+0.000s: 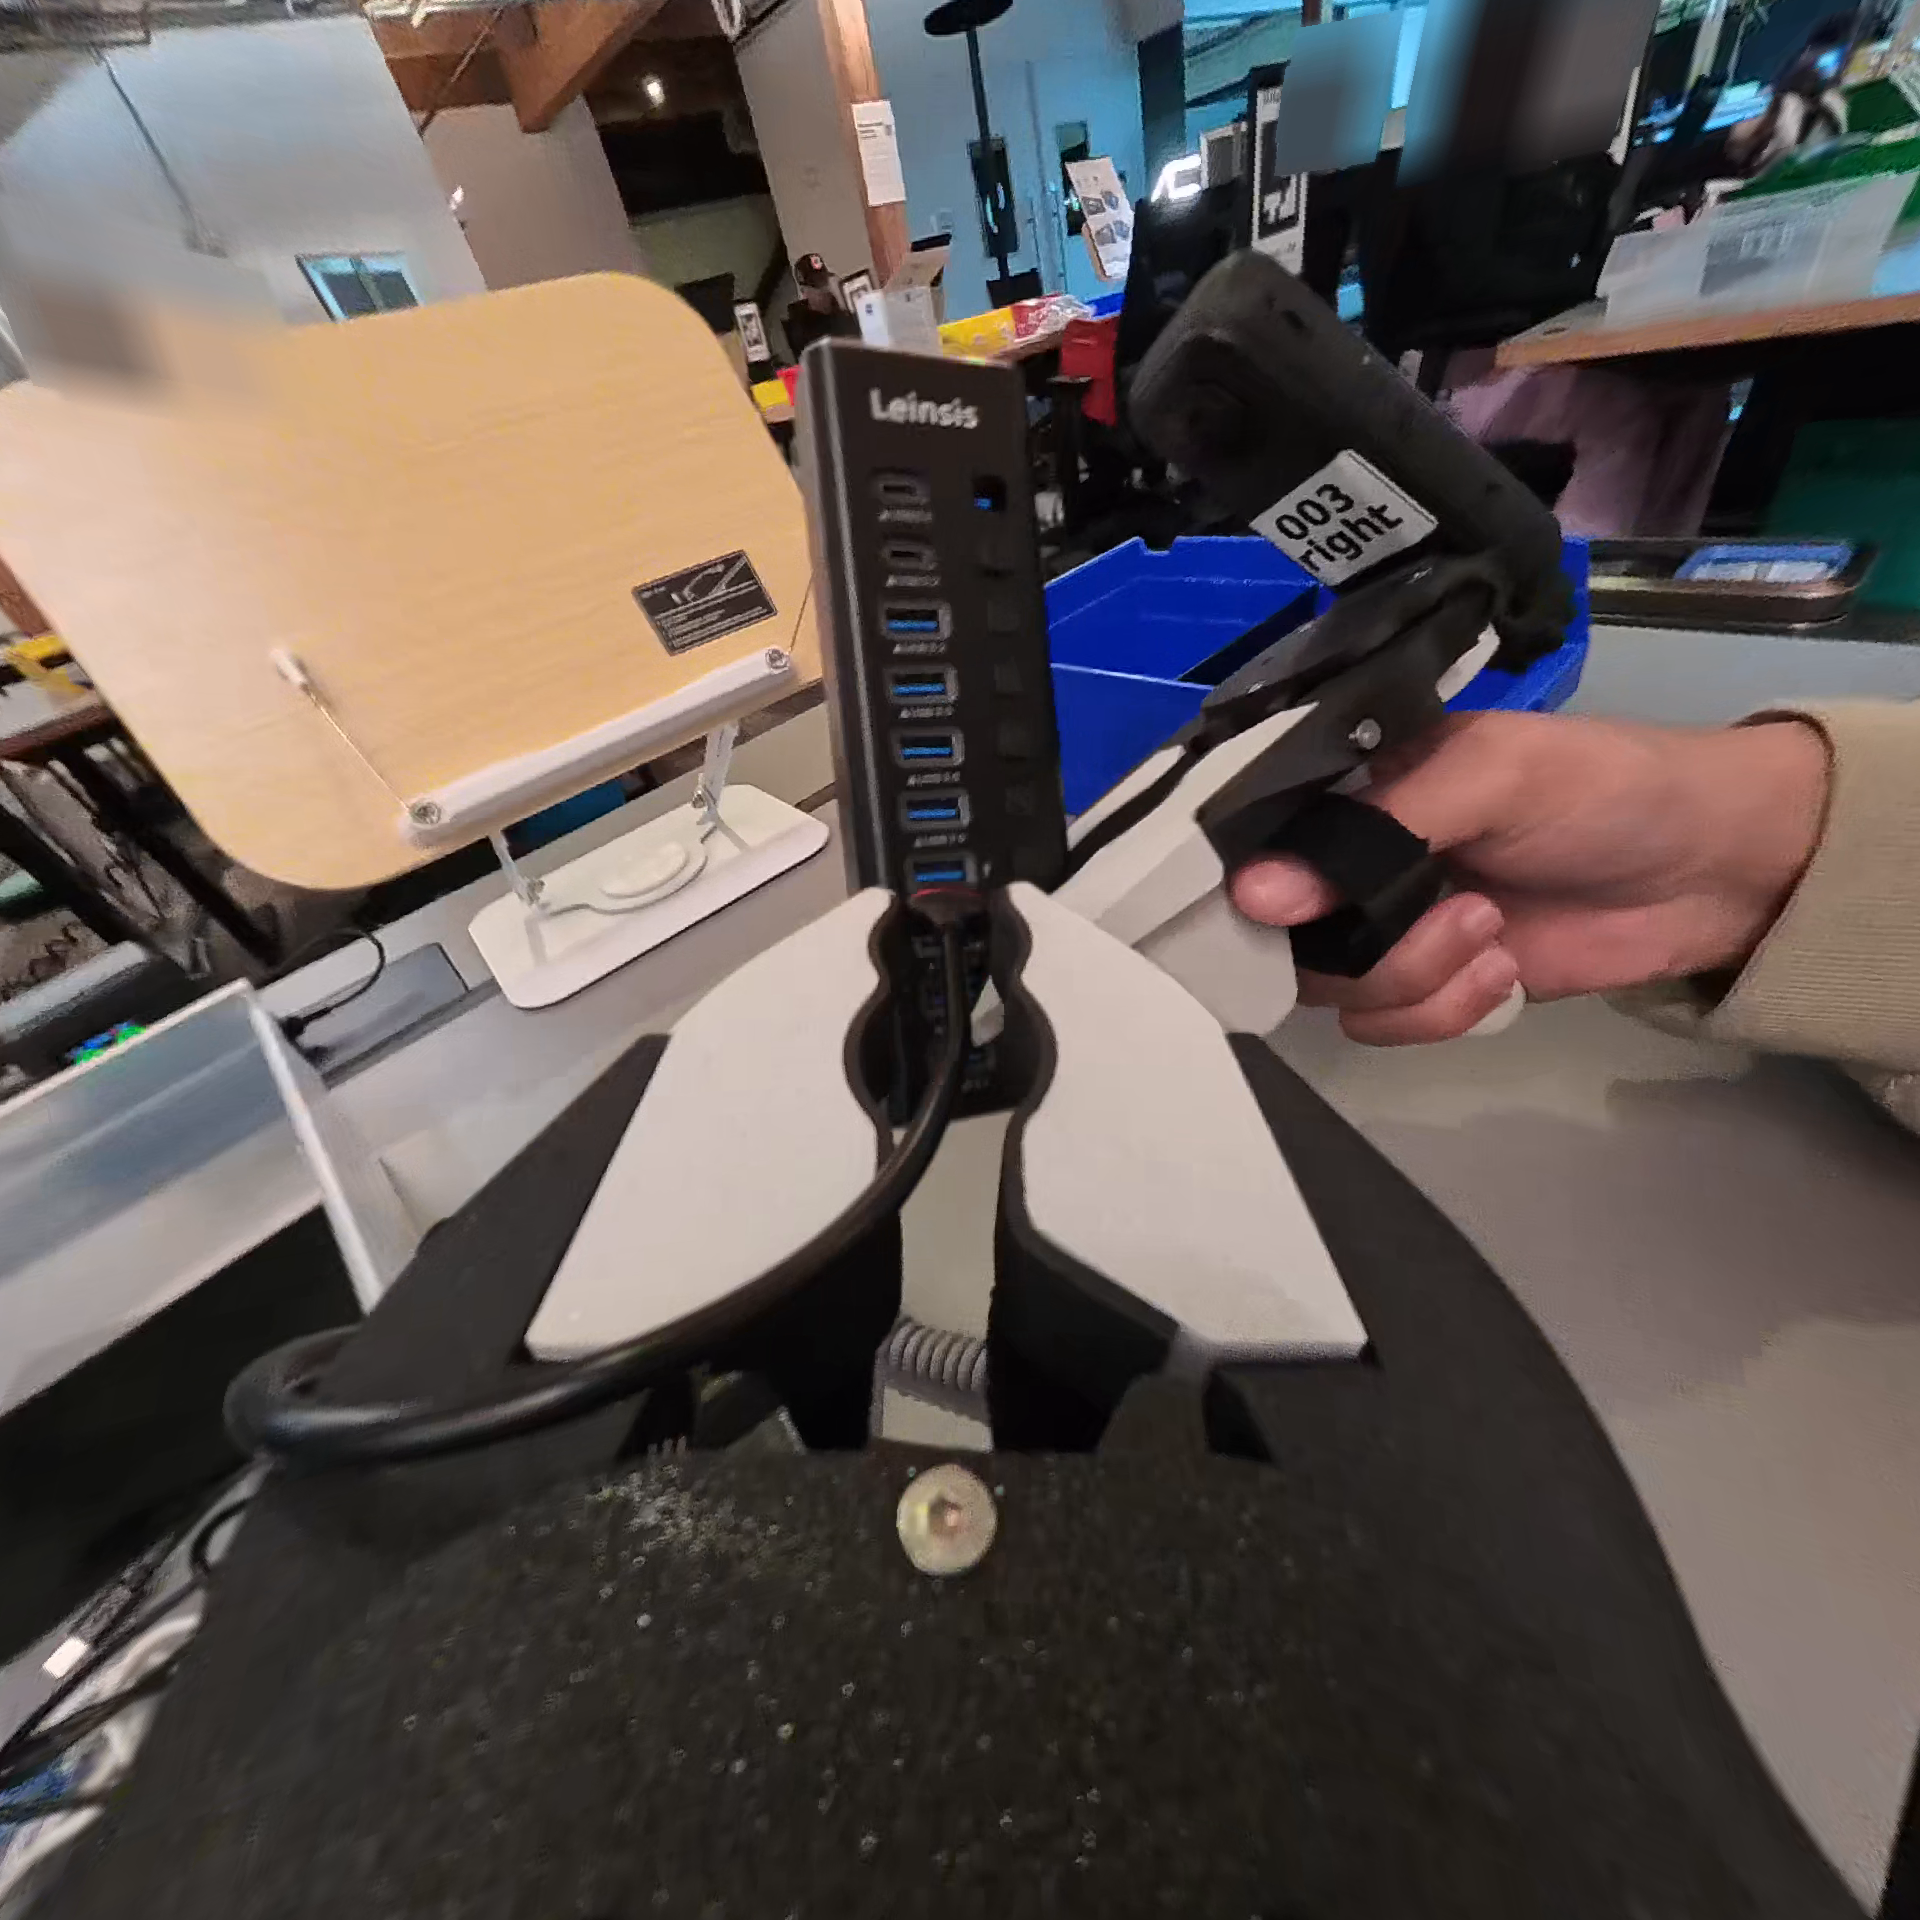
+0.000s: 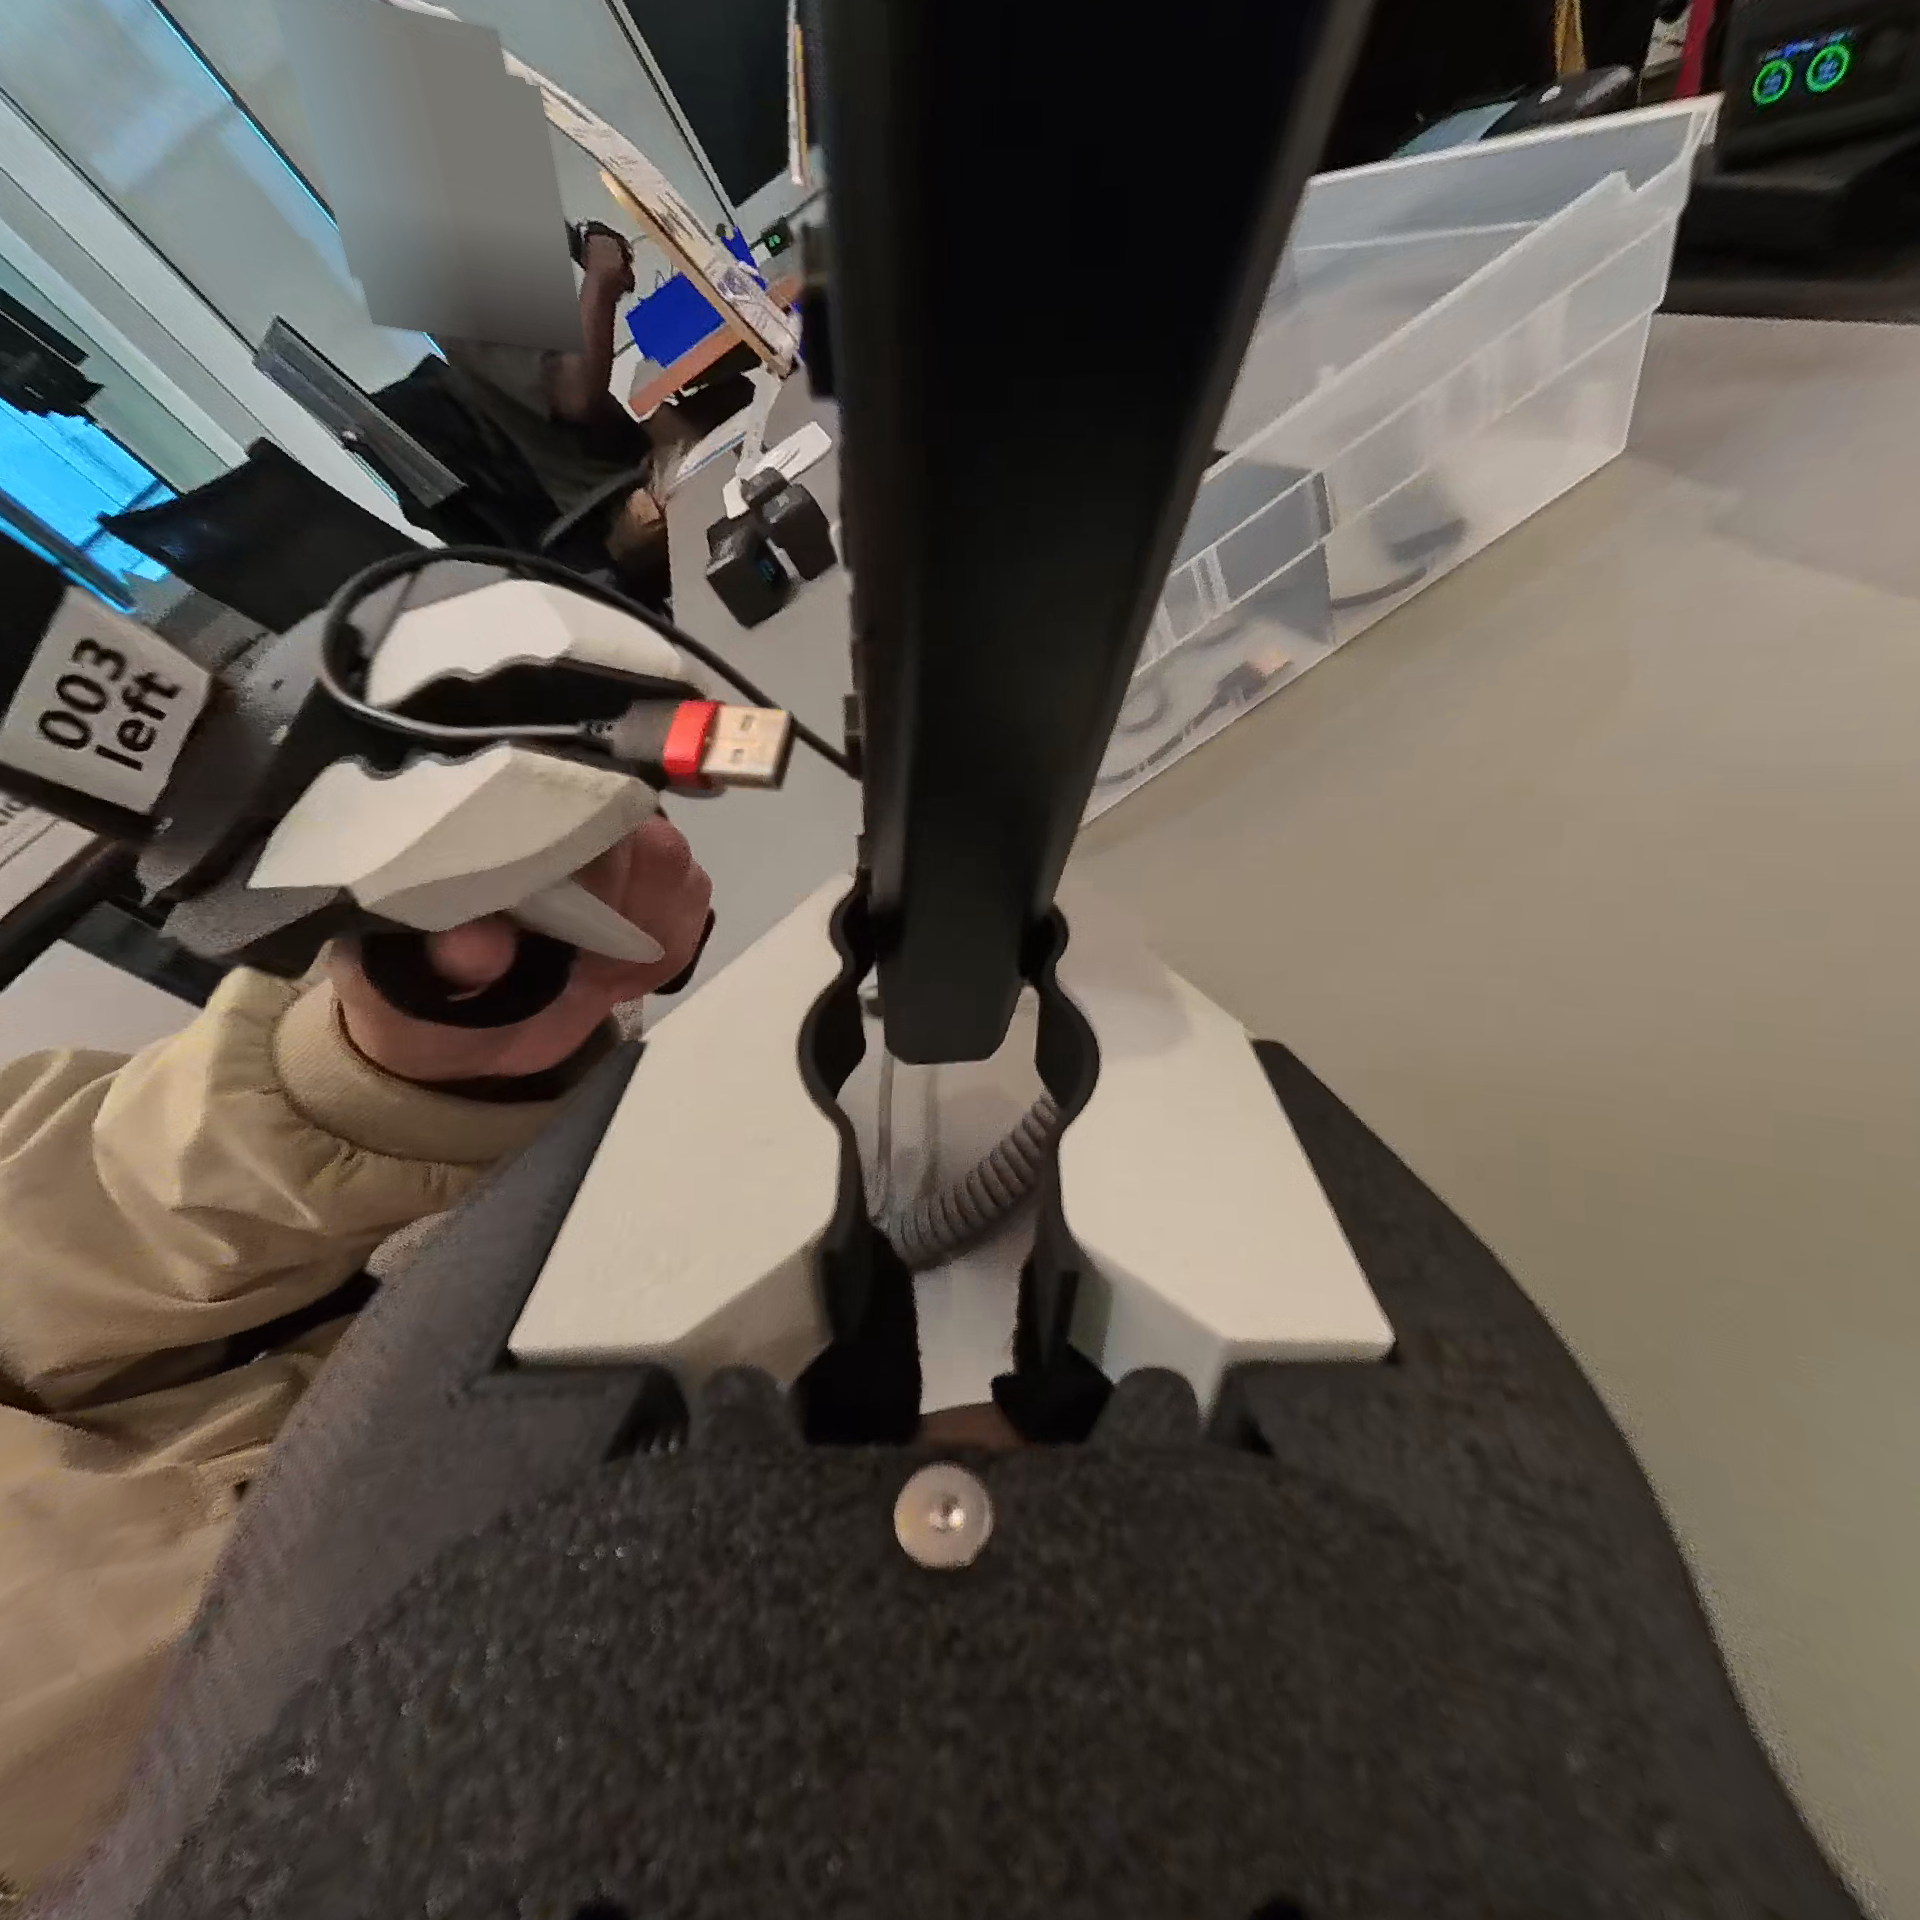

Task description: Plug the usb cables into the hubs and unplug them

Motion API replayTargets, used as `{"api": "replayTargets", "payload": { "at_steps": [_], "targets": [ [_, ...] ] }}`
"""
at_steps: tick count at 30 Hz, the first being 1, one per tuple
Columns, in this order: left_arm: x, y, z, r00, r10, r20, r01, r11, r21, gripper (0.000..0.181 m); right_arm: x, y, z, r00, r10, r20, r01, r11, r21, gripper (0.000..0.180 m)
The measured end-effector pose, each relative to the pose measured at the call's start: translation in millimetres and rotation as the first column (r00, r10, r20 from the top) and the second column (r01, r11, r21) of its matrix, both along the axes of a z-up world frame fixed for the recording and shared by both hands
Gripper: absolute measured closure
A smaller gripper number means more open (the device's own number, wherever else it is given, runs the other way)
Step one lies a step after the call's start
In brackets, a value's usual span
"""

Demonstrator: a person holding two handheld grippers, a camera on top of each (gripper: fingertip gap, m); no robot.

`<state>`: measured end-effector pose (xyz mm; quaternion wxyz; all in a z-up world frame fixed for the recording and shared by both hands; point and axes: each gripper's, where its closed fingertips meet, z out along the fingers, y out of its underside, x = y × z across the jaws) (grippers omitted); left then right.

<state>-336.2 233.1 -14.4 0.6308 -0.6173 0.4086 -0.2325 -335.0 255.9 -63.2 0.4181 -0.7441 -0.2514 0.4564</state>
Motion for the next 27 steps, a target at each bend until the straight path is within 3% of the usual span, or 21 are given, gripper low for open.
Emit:
{"api": "replayTargets", "payload": {
  "at_steps": [6,14,22,27],
  "targets": [
    [6.6,1.5,-14.2,0.995,0.056,-0.081,-0.056,0.998,-0.002,0.166,0.1,-1.2,2.1,1.000,-0.027,-0.011,0.027,1.000,-0.011,0.153],
    [6.3,8.5,-22.3,0.992,0.118,-0.042,-0.121,0.988,-0.095,0.166,4.4,6.5,-5.5,0.991,-0.100,0.089,0.093,0.993,0.078,0.153],
    [2.6,10.4,-19.5,0.986,0.166,-0.015,-0.167,0.984,-0.067,0.166,4.2,7.7,1.9,0.992,-0.124,0.040,0.117,0.984,0.135,0.153],
    [0.9,11.8,-19.1,0.985,0.168,0.050,-0.160,0.978,-0.134,0.166,1.1,7.5,2.7,0.989,-0.147,0.031,0.139,0.972,0.189,0.153]
  ]
}}
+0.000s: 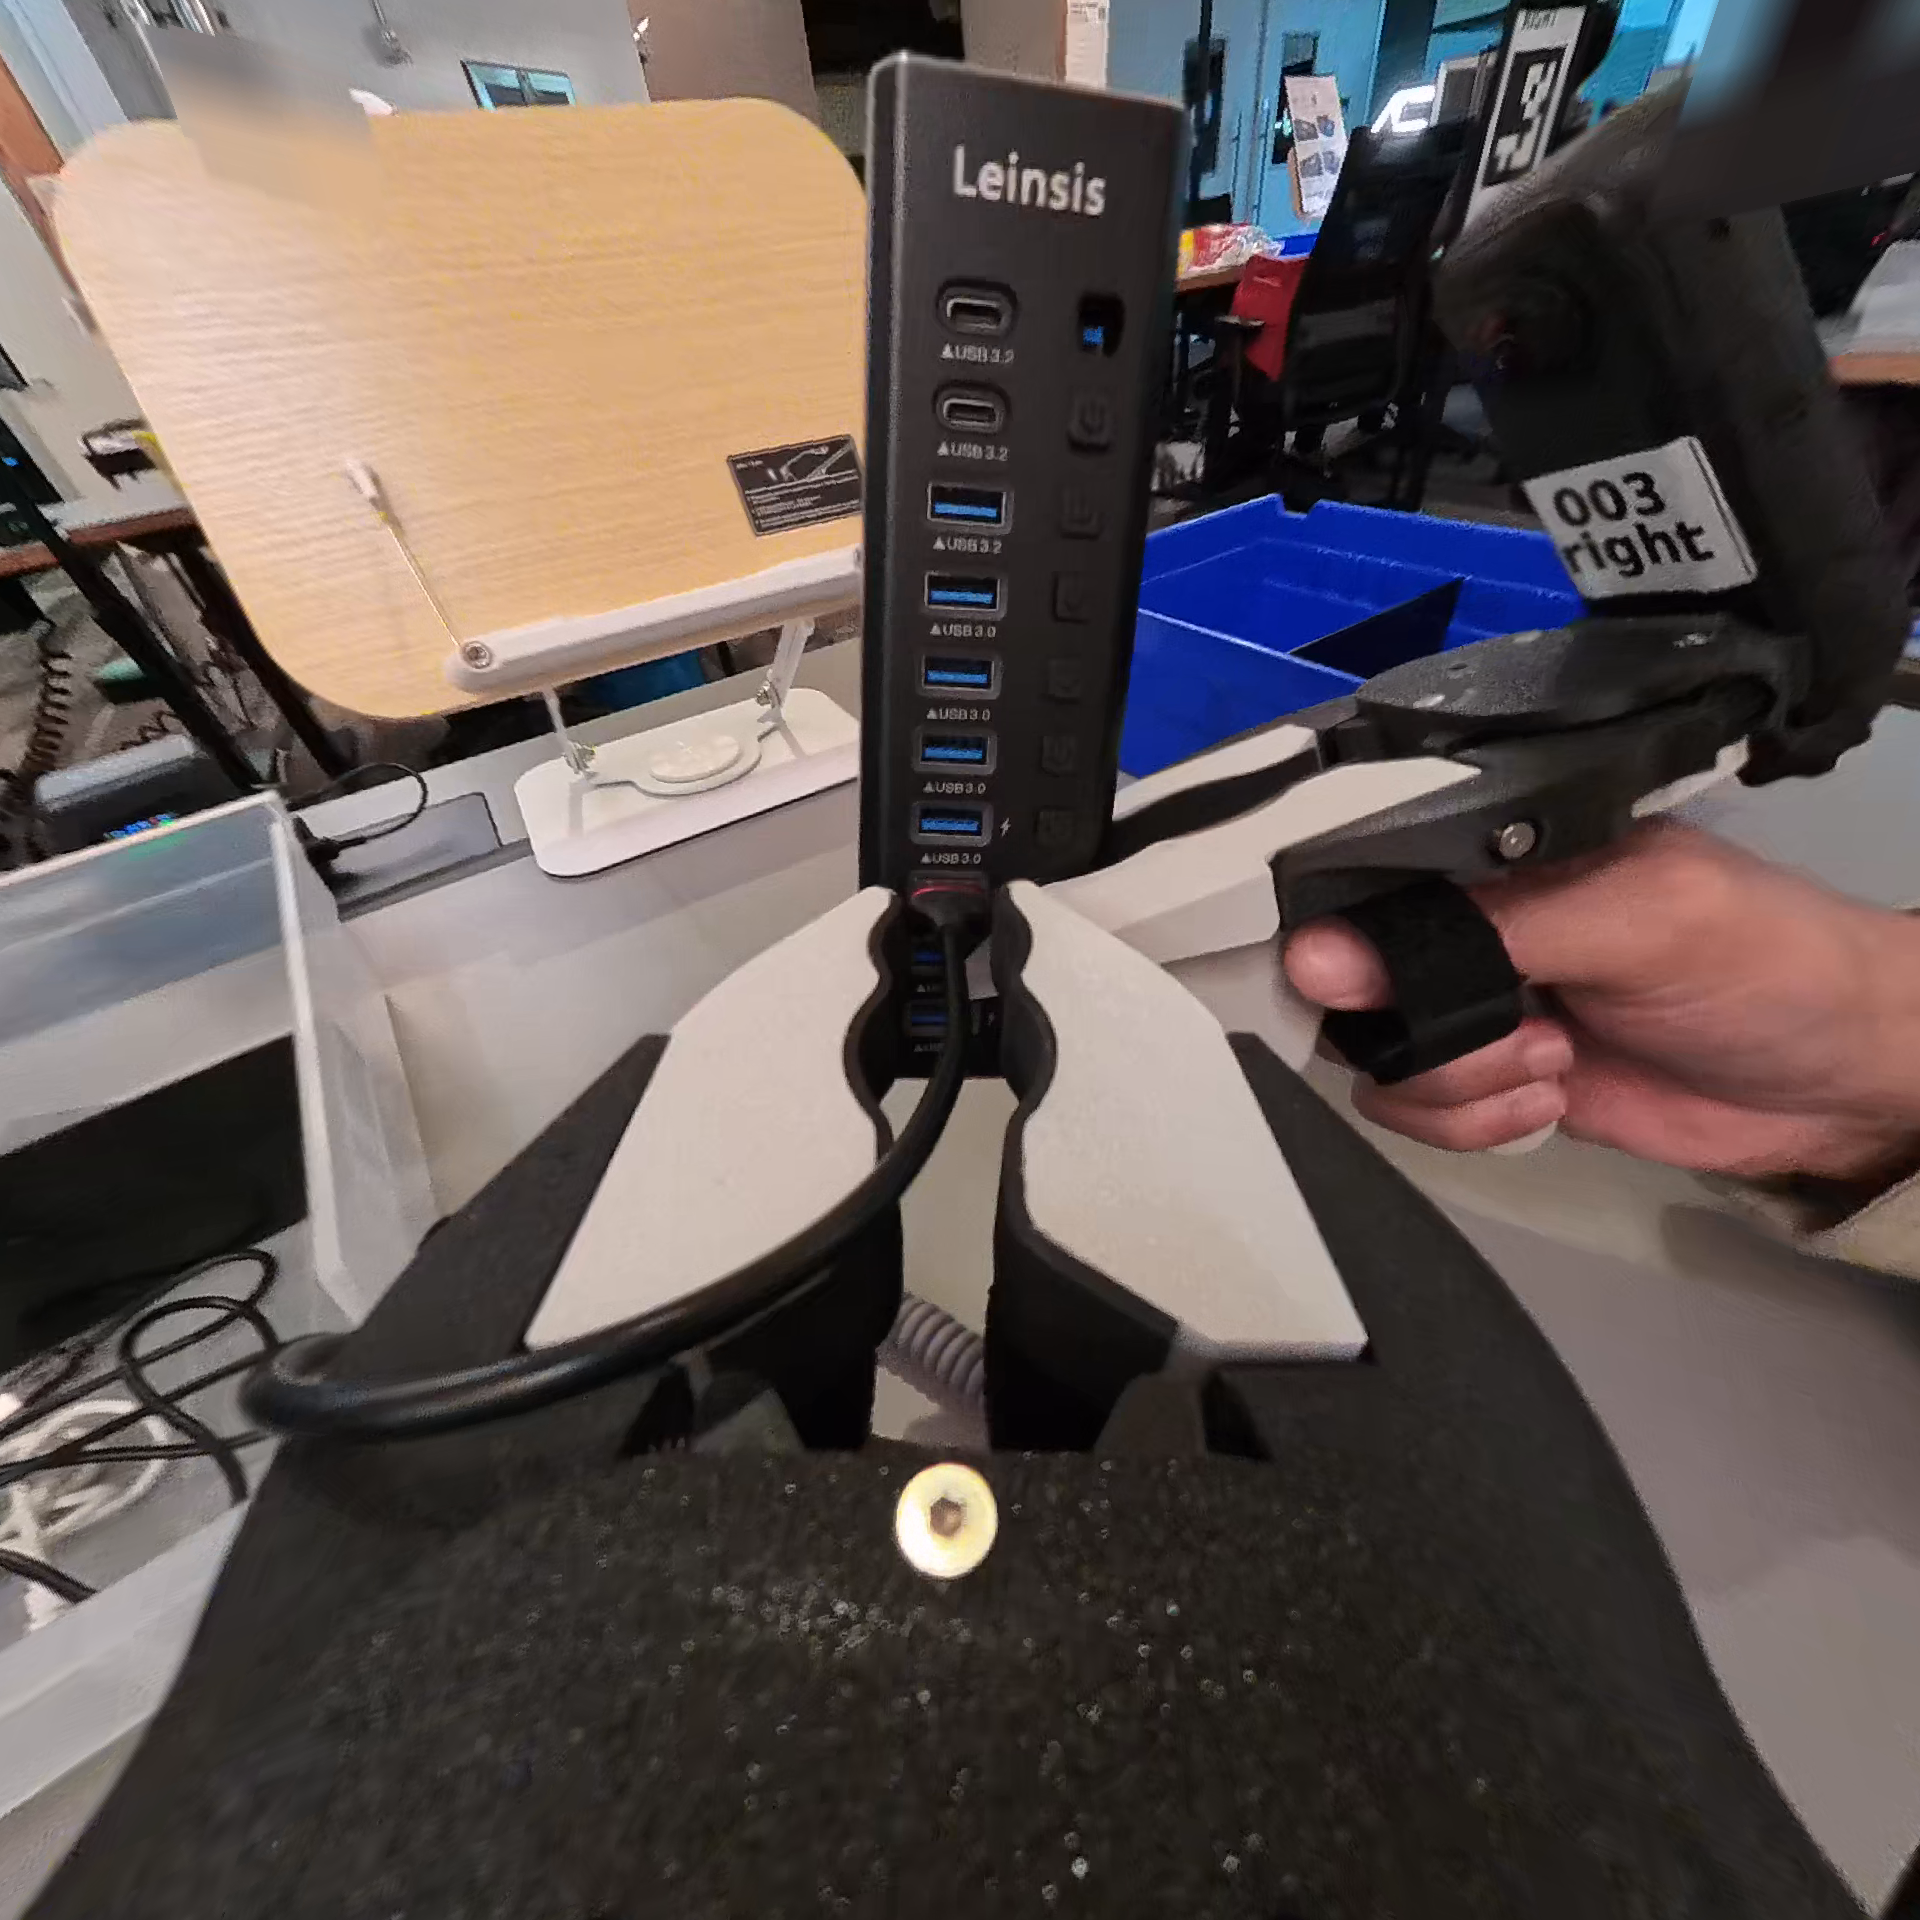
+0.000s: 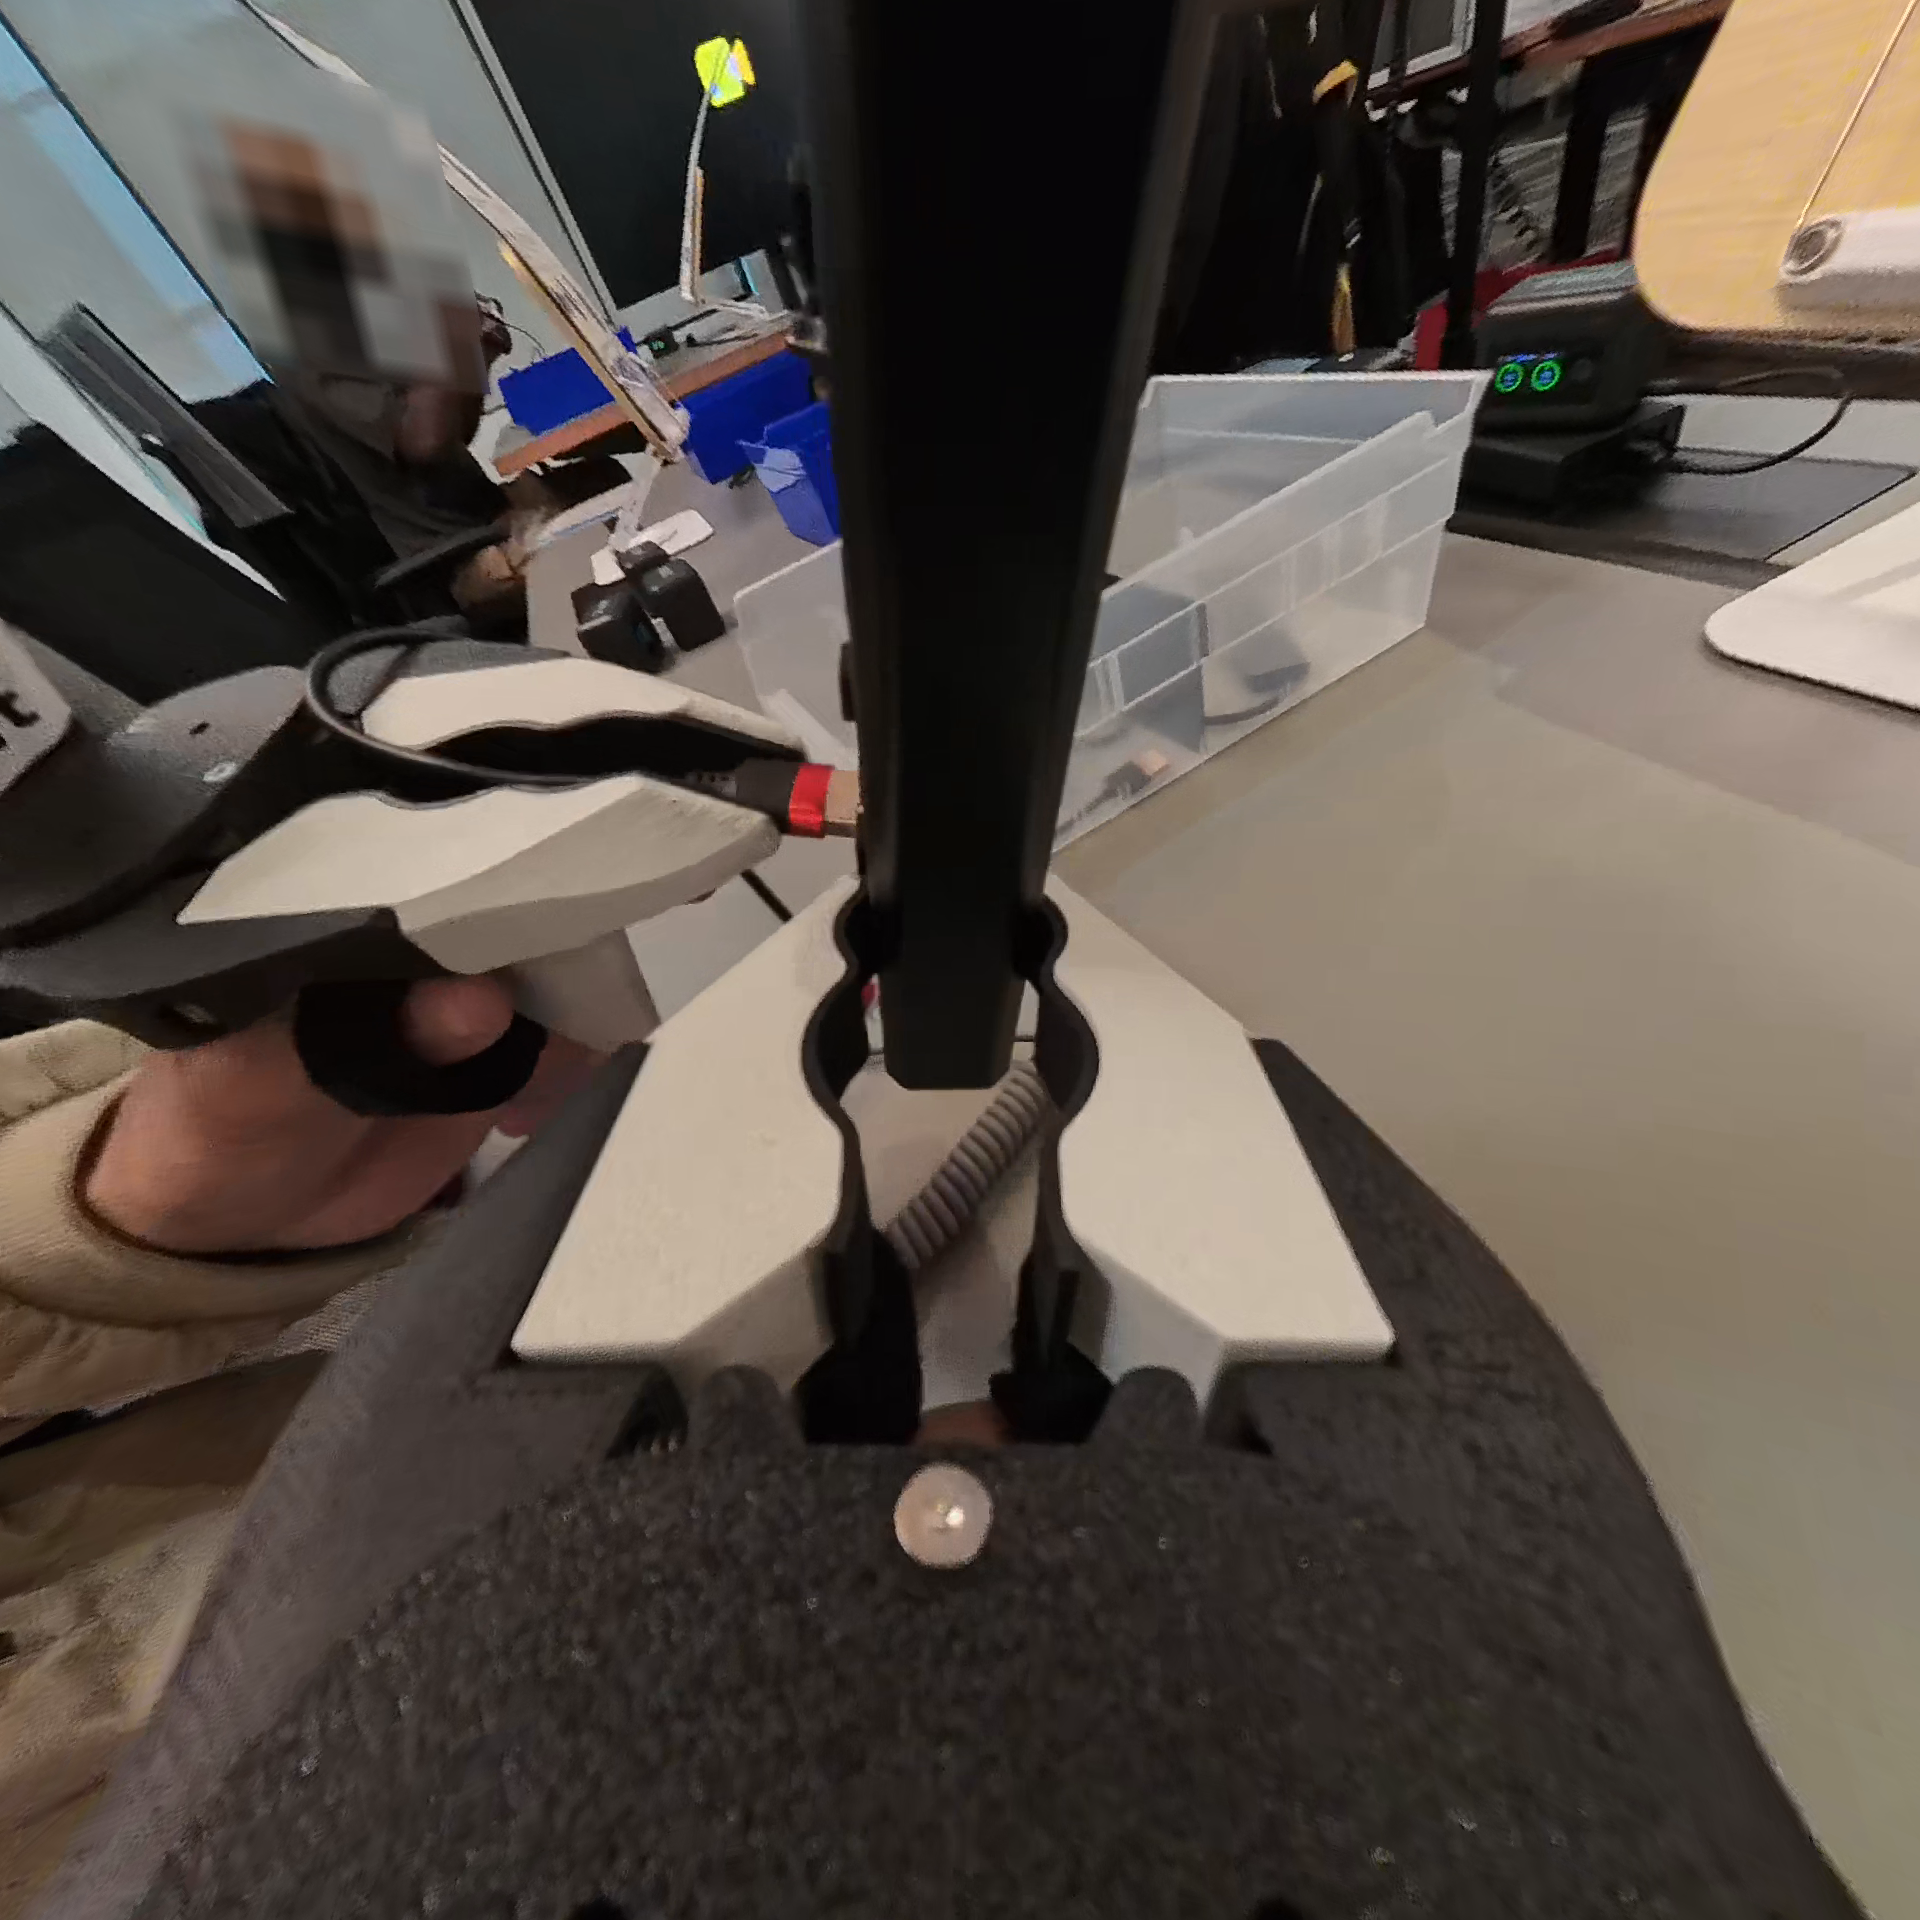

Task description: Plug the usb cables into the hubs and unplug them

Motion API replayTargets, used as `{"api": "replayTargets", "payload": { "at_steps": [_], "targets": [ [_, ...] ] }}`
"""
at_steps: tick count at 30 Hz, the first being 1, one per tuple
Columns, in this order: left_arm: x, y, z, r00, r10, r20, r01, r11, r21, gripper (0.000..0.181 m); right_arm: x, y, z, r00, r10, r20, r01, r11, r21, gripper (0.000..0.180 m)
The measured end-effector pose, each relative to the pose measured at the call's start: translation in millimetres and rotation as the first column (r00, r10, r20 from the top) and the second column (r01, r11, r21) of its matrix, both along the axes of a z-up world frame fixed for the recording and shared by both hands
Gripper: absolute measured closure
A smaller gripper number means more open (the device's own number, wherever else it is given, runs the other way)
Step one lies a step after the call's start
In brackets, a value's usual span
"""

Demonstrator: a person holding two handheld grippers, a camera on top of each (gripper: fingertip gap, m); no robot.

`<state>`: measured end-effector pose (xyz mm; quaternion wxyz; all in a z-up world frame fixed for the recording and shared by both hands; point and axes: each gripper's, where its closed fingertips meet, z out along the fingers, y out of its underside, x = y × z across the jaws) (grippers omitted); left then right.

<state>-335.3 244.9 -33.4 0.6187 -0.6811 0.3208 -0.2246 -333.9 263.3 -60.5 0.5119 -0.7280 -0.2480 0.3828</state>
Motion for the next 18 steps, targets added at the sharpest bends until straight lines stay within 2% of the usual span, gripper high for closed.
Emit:
{"api": "replayTargets", "payload": {
  "at_steps": [6,9,13,18],
  "targets": [
    [-1.1,-1.3,3.7,0.997,0.015,0.077,-0.015,1.000,-0.002,0.166,1.7,-0.4,7.8,0.996,-0.052,0.067,0.042,0.990,0.135,0.154],
    [-2.1,-4.9,12.0,0.989,0.025,0.145,-0.033,0.998,0.050,0.166,-2.6,-5.3,15.1,0.999,-0.015,-0.050,0.020,0.996,0.087,0.153],
    [0.4,-8.9,15.3,0.987,0.006,0.160,-0.018,0.997,0.070,0.165,-1.0,-9.9,23.5,0.990,0.008,-0.143,0.007,0.994,0.107,0.154],
    [0.7,-8.8,14.0,0.983,-0.011,0.183,0.003,0.999,0.043,0.165,1.6,-9.4,25.1,0.998,-0.044,-0.042,0.052,0.975,0.215,0.153]
  ]
}}
